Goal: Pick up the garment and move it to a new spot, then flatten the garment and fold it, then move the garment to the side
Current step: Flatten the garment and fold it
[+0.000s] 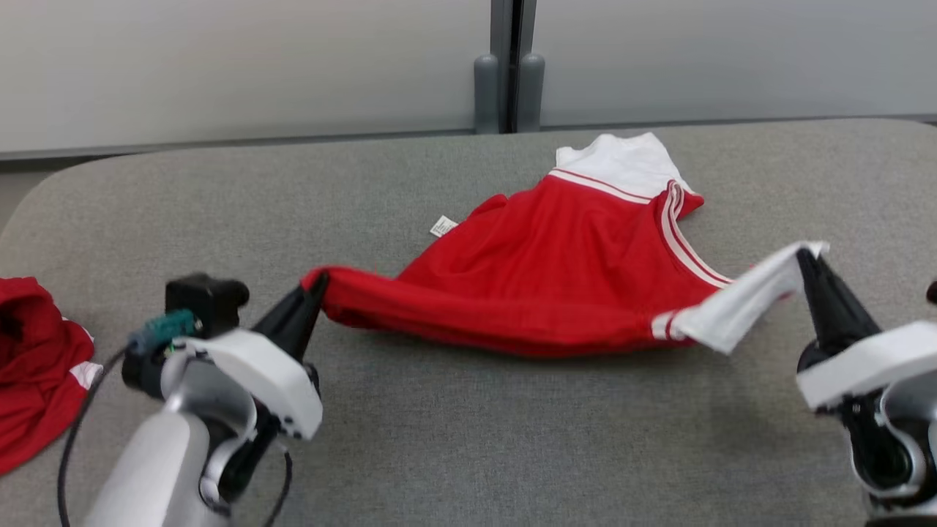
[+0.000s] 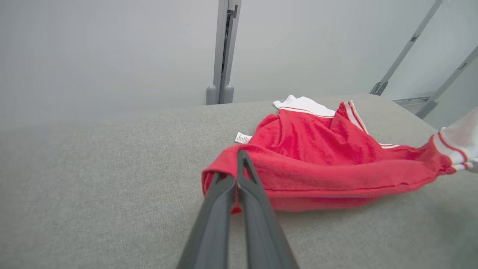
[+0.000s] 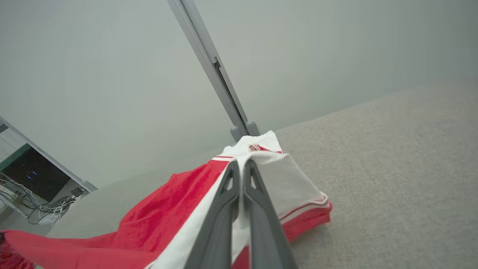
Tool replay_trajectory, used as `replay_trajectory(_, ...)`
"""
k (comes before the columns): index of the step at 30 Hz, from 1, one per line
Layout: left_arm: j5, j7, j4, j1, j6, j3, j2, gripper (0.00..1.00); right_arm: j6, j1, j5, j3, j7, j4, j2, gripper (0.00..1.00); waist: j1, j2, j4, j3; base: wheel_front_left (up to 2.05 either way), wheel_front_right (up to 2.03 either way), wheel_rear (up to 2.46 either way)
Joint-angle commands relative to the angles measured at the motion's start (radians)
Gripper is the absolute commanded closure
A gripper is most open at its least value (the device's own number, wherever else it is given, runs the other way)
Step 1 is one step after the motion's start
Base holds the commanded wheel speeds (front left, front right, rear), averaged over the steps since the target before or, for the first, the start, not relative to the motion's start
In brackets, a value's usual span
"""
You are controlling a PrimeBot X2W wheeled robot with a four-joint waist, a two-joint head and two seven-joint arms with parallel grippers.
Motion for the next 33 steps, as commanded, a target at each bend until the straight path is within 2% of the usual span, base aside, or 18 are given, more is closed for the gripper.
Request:
replay_trajectory(1,-0.007,-0.002,0.012,-0.060,-0.005,0.002,0.009,1.00,0.001,-0.048,0.022,0.005,-0.020,0.007,-0.008,1.00,0.0000,0.0000,-0.006,0.049,0.00,0.00,0.00)
replay_trajectory(6,-0.010,0.000,0.108,-0.332,-0.009,-0.032,0.059,1.00,0.001,-0.312,0.079,0.051,-0.094,0.054,-0.043,1.00,0.0000,0.0000,-0.005,0.173,0.00,0.00,0.00)
replay_trajectory(9,-0.029,-0.009,0.174,-0.512,-0.010,-0.090,0.097,1.00,0.001,-0.492,0.111,0.091,-0.148,0.110,-0.062,1.00,0.0000,0.0000,-0.009,0.247,0.00,0.00,0.00)
replay_trajectory(16,-0.116,-0.101,0.319,-0.891,-0.008,-0.200,0.149,1.00,0.001,-0.874,0.176,0.211,-0.237,0.256,-0.140,1.00,0.0000,0.0000,-0.002,0.379,0.00,0.00,0.00)
replay_trajectory(17,-0.116,-0.101,0.319,-0.891,-0.008,-0.200,0.149,1.00,0.001,-0.874,0.176,0.211,-0.237,0.256,-0.140,1.00,0.0000,0.0000,-0.002,0.379,0.00,0.00,0.00)
replay_trajectory(19,-0.143,-0.115,0.372,-0.989,-0.008,-0.211,0.155,1.00,0.001,-0.981,0.193,0.247,-0.265,0.299,-0.155,1.00,0.0000,0.0000,-0.004,0.408,0.00,0.00,0.00)
replay_trajectory(20,-0.165,-0.128,0.427,-1.081,-0.008,-0.221,0.162,1.00,0.001,-1.087,0.204,0.281,-0.294,0.348,-0.167,1.00,0.0000,0.0000,-0.008,0.433,0.00,0.00,0.00)
replay_trajectory(27,-0.244,-0.170,0.597,-1.367,-0.008,-0.218,0.148,1.00,0.001,-1.408,0.238,0.362,-0.370,0.500,-0.176,1.00,0.0000,0.0000,-0.019,0.491,0.00,0.00,0.00)
replay_trajectory(33,-0.238,-0.193,0.703,-1.521,-0.008,-0.302,0.131,1.00,0.001,-1.590,0.251,0.417,-0.401,0.588,-0.185,1.00,0.0000,0.0000,-0.022,0.503,0.00,0.00,0.00)
